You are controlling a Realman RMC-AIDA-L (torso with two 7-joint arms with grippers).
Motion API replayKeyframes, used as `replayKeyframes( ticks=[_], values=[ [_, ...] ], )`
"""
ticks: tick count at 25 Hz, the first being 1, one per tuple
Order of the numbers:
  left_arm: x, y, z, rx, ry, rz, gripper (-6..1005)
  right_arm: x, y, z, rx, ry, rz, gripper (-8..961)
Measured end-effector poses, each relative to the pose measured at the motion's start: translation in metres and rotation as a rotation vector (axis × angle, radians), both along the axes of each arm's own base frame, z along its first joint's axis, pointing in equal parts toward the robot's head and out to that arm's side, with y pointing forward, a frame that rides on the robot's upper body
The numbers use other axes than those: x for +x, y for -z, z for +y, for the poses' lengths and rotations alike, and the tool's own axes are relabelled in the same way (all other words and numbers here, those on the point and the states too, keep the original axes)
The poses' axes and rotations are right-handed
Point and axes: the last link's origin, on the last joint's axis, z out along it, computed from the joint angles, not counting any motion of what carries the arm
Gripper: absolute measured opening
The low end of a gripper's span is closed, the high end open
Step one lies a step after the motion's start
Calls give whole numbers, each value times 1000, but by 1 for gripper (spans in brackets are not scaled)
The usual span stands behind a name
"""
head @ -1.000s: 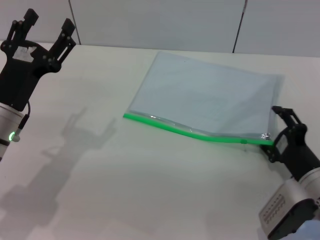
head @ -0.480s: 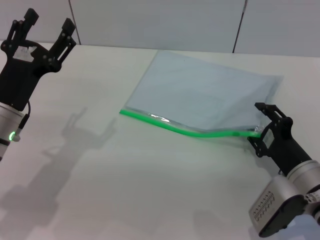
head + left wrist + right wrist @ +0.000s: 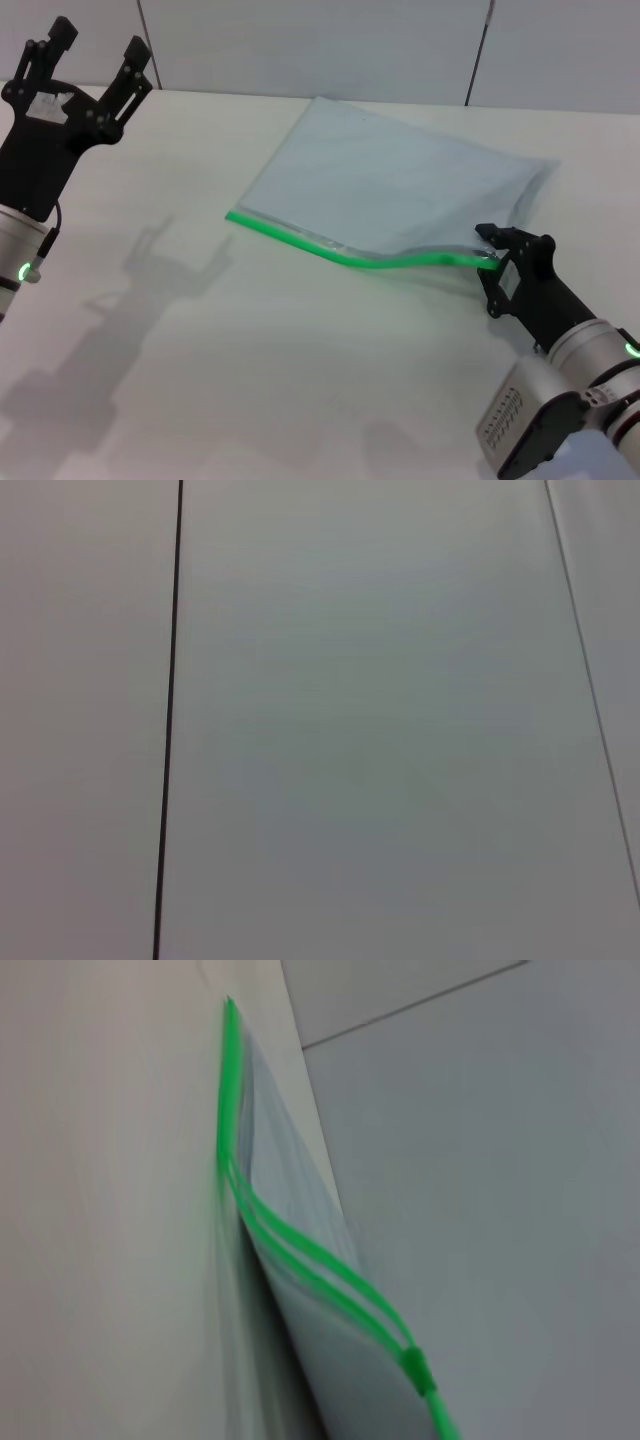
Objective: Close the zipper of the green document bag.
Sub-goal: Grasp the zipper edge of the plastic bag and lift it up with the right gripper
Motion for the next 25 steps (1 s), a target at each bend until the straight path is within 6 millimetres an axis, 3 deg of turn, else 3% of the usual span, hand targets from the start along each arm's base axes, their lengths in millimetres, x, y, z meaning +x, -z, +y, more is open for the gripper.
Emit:
replayKeyframes(
  ticks=[5, 19, 25],
  values=[
    [0, 0, 0, 0, -1, 0, 854, -7, 2, 0, -4, -12, 17, 142],
    [3, 8, 9, -44, -13, 40, 851, -15, 3, 7, -12, -45, -3, 48],
    [8, 26, 18, -109, -5, 193, 850, -24, 4, 12, -21, -70, 9, 47]
  ],
)
